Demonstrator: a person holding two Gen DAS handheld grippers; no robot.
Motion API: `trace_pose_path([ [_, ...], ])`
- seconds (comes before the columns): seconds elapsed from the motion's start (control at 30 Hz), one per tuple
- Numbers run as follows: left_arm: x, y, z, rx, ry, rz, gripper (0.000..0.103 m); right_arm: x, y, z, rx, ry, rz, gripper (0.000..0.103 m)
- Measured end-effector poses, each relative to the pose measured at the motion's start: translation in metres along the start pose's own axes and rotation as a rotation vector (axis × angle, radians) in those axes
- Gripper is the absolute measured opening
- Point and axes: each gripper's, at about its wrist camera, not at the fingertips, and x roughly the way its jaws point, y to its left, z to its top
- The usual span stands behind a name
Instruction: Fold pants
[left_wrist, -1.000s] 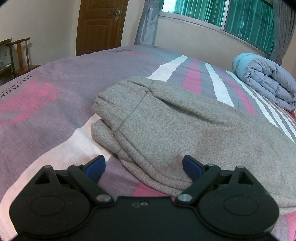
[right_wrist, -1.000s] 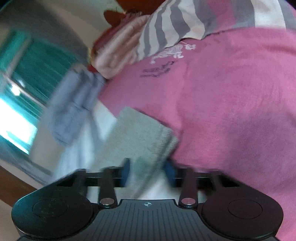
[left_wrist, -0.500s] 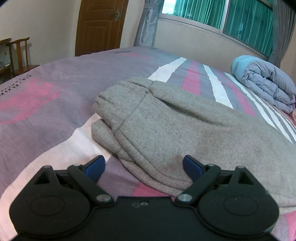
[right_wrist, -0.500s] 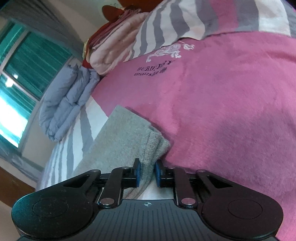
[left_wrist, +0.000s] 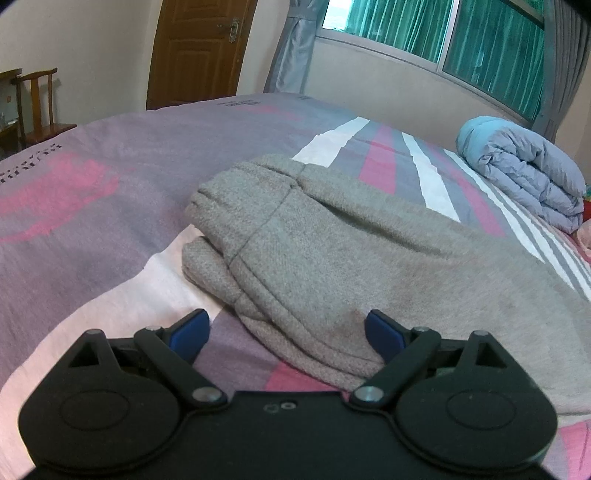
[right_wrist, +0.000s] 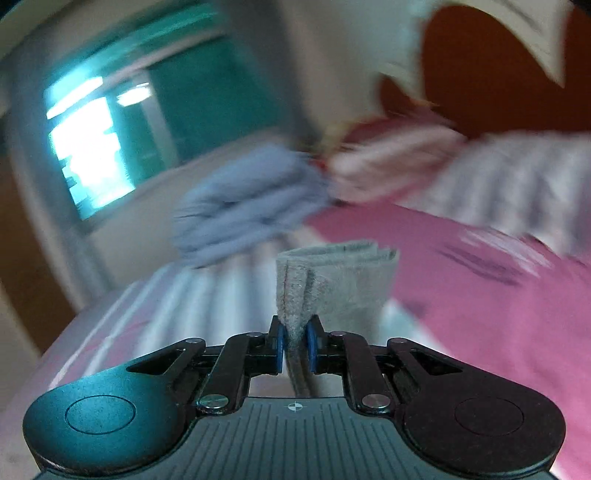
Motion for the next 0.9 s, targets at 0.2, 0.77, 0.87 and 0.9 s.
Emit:
trace_pose_path([
  [0.2, -0.03, -0.005, -0.005, 0.016, -0.058, 0.017, 0.084, 0.021, 0.123, -0.053, -0.12, 0.104, 0.244, 0.013],
  [0.77, -0.033, 0.0, -0.003, 0.004, -0.048, 0.001, 0.086, 0.023, 0.228, -0.167, -0.318, 0.373, 0.503, 0.048],
  [0.87, -0.034, 0.004, -0.005, -0.005, -0.045, -0.007, 0.086, 0.034, 0.241, -0.18, -0.441, 0.444, 0.419, 0.048],
  [0.9, -0.034, 0.005, -0.005, -0.01, -0.045, -0.008, 0.087, 0.034, 0.244, -0.185, -0.474, 0.439, 0.411, 0.041],
])
